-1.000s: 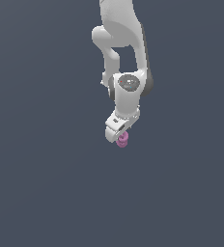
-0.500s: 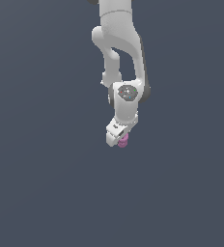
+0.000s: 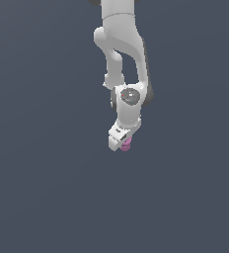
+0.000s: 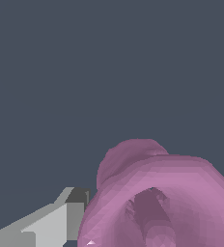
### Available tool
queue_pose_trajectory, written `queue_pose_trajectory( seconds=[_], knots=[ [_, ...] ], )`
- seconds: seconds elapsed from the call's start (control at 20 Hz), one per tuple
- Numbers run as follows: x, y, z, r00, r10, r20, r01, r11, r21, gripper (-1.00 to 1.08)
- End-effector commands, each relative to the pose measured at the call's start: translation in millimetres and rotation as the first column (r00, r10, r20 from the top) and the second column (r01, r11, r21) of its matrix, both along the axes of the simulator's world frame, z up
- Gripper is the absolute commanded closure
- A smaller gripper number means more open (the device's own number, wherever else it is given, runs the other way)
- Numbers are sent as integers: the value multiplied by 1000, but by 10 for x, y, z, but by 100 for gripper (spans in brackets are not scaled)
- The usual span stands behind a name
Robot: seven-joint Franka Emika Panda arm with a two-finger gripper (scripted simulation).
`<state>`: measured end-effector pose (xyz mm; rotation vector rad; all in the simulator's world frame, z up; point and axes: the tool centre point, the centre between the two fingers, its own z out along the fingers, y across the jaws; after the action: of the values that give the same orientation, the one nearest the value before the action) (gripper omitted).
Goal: Pick up the object and move it to a goal position.
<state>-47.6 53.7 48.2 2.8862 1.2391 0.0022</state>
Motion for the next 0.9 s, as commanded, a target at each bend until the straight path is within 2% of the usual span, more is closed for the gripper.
queue_pose_trajectory(
  seconds=[0.0, 0.45, 0.85],
  knots=[
    [-5, 4, -12, 1000, 1, -2, -1, 1000, 0, 108],
    [6, 94, 117, 1000, 1, 0, -1, 1000, 0, 108],
    [31, 482, 608, 1000, 1, 0, -1, 1000, 0, 108]
  ],
)
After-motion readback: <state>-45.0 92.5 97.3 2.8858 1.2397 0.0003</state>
